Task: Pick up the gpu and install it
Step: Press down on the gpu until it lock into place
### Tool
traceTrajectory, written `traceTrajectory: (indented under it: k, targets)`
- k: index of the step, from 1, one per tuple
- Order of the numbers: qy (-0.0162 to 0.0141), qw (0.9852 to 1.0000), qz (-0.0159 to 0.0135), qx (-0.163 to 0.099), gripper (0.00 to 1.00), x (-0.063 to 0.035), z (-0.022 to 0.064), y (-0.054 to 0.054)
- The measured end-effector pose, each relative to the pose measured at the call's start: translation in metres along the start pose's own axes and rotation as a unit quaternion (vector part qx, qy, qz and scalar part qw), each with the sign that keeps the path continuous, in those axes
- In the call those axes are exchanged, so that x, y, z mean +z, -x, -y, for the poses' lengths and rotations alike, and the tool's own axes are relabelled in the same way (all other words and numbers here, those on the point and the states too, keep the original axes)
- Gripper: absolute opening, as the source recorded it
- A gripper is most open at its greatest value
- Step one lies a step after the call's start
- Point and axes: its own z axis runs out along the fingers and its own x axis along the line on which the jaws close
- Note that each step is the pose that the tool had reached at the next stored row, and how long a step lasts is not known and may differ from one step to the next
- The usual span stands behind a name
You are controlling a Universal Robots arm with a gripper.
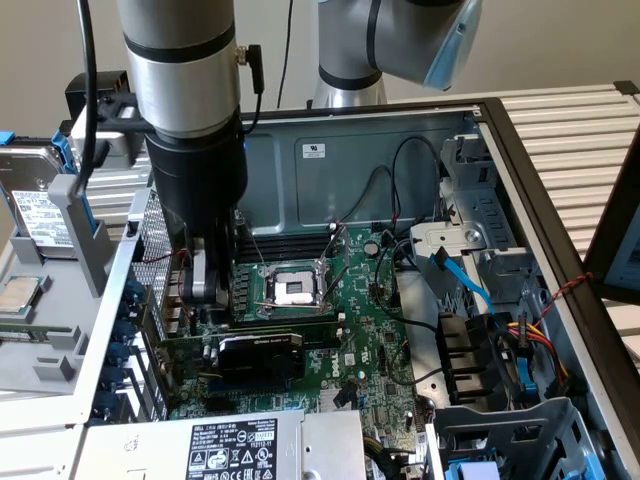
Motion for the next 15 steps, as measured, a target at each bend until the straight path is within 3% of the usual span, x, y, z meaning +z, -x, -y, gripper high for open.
traceTrajectory:
  k: [15]
  targets:
    - [0.0000, 1.0000, 0.0002, 0.000, 0.11, 0.0128, 0.0024, 0.000]
